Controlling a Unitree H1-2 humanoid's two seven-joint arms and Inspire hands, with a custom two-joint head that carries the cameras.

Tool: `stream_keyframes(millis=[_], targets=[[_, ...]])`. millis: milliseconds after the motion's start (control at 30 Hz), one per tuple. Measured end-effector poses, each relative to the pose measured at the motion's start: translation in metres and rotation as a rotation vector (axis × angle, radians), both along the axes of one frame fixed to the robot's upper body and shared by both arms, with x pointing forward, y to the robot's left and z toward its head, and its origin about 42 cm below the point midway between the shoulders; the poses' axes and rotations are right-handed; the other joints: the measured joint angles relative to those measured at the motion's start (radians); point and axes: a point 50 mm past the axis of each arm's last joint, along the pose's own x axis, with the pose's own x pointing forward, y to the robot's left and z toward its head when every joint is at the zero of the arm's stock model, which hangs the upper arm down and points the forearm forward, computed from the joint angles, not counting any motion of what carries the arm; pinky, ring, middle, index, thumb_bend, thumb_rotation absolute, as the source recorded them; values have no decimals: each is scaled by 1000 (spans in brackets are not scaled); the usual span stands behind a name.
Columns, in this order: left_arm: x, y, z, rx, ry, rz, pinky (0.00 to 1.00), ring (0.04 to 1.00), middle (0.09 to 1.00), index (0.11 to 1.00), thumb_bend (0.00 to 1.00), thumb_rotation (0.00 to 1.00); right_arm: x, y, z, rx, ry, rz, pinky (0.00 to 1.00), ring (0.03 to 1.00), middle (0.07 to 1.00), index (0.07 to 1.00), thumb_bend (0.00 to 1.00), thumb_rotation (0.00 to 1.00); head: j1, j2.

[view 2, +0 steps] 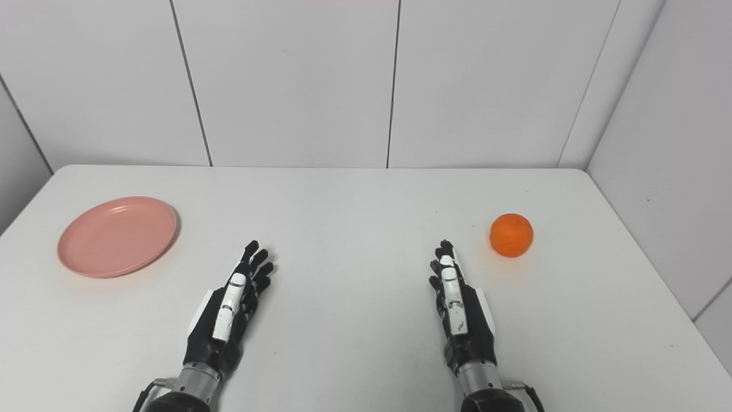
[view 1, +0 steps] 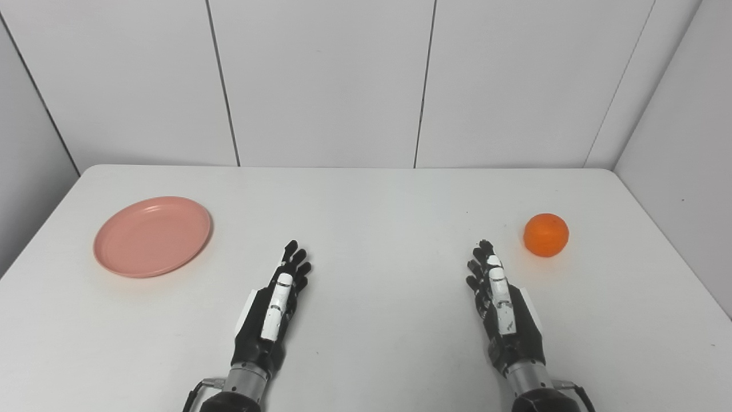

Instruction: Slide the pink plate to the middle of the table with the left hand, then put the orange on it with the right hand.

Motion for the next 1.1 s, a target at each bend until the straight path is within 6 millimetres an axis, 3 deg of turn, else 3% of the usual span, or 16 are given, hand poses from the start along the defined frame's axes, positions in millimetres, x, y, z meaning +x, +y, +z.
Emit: stream_keyframes(millis=[1100], targets=[[0,0,0,0,1,0,986,969,987,983,380,1000,0,0,0,0,1,-1,1000,1000,1000,1000,291,1000,6,8]])
